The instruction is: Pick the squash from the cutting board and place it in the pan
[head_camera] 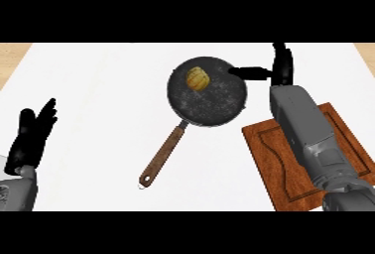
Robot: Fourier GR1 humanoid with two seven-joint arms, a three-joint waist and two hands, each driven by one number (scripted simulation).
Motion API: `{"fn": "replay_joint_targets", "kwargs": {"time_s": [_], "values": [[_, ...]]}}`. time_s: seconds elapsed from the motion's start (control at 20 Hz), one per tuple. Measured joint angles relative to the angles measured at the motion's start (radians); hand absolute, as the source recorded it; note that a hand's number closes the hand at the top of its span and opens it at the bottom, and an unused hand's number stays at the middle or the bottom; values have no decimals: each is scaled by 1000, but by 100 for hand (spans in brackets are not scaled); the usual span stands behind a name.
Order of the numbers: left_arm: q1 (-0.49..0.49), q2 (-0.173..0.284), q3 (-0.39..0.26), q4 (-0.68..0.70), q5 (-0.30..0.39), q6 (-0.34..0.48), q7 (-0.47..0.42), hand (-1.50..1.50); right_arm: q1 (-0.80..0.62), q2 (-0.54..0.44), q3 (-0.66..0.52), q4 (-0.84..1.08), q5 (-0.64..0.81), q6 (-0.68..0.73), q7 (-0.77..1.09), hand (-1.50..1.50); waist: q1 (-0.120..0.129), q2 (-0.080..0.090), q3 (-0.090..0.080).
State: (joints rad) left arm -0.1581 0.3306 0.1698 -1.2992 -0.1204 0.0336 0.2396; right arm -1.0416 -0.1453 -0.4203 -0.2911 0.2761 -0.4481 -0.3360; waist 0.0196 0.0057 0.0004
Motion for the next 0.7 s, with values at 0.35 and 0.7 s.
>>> {"fn": "replay_joint_targets", "kwargs": {"time_s": [0.35, 0.7], "values": [[37, 7, 22, -15, 0, 4, 8, 0, 139, -155, 7, -132, -46, 220, 13, -150, -32, -13, -1], [37, 0, 24, -10, -14, 11, -3, 0, 318, -285, 13, -333, -116, 447, 73, -150, -38, -13, -1]]}}
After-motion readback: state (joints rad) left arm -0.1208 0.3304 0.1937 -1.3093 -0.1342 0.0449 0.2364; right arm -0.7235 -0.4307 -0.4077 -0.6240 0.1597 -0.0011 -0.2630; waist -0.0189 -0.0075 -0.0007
